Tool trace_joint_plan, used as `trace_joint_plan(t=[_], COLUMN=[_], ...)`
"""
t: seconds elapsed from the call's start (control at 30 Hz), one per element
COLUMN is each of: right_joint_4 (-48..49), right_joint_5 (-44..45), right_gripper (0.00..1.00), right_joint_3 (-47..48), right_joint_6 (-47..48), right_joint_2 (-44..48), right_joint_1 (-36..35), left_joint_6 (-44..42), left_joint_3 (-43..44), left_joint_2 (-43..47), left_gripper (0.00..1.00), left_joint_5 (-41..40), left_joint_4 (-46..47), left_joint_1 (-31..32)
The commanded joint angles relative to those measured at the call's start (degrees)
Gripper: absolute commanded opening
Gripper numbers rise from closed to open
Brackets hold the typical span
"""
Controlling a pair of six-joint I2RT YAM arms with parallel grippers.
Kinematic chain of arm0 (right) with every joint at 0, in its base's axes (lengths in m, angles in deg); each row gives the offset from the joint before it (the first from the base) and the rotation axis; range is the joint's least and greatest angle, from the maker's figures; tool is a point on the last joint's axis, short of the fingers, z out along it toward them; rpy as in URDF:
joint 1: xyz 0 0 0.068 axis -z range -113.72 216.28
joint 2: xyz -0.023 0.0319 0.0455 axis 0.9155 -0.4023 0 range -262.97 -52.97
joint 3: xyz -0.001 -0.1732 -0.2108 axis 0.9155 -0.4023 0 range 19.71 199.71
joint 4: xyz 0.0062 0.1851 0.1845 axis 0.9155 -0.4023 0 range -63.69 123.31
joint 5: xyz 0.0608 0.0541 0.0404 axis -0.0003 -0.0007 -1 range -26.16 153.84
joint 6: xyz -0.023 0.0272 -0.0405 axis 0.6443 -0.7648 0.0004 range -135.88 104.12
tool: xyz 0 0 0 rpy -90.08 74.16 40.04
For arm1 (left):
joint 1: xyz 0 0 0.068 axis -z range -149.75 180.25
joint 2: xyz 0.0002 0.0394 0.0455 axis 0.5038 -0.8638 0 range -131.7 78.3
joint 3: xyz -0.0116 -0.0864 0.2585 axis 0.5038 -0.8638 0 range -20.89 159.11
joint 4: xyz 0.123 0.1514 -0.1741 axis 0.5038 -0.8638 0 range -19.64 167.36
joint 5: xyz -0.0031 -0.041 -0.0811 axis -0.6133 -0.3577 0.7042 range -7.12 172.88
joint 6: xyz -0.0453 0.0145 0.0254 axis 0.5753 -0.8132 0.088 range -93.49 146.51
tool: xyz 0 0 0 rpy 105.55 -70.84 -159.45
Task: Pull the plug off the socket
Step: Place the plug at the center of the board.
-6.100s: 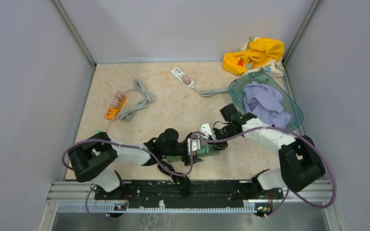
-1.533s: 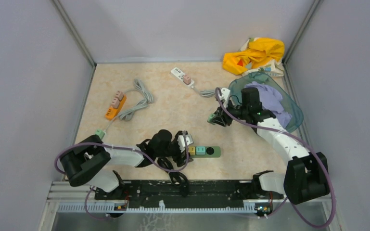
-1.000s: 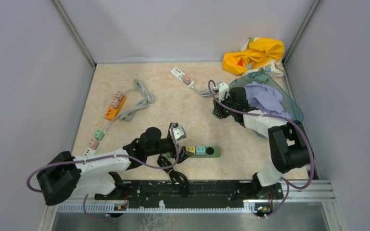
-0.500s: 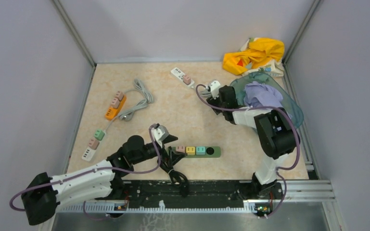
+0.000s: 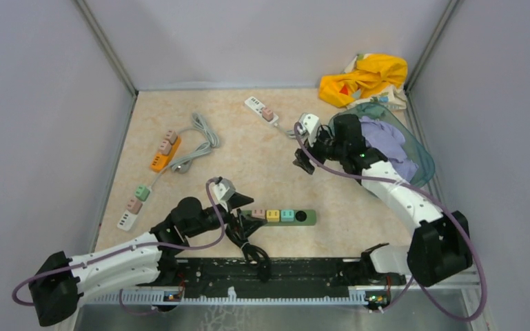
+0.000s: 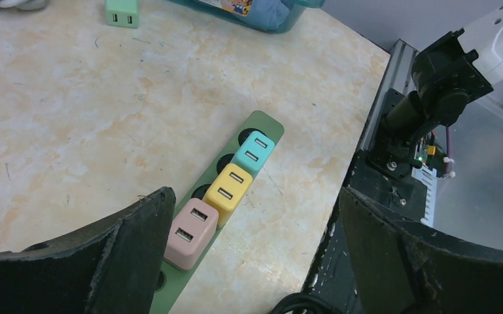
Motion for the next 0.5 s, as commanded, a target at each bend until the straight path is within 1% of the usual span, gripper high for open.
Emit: trace_joint_plan(t=[0.0, 0.1, 0.17, 0.47], right_joint_4=[-13.78, -13.59, -14.58, -16.63], right_joint_5=[-24.26, -32.42, -35.26, -37.66], right_gripper=[0.78, 0.78, 0.79, 0.79], right_joint_3=[-0.17, -3.94, -5.34, -7.83], right_joint_6=[4.65, 6.65, 9.42, 12.76], right_joint_2=[5.72, 9.25, 10.57, 11.39], right_joint_1=[0.31, 0.31, 0.31, -0.09], left_joint_6=[3.84, 5.03, 5.35, 7.54], left_joint_3=[-2.25, -2.62, -2.22, -1.58], left_joint_2=[1.59, 1.69, 1.38, 0.74], left_gripper=[1.00, 1.00, 1.00, 1.00], left_joint_5=[-1.06, -1.67, -1.82, -4.79], left_joint_4=[5.74, 7.40, 7.23, 6.20], left_joint_1=[-0.28, -0.39, -0.44, -0.50])
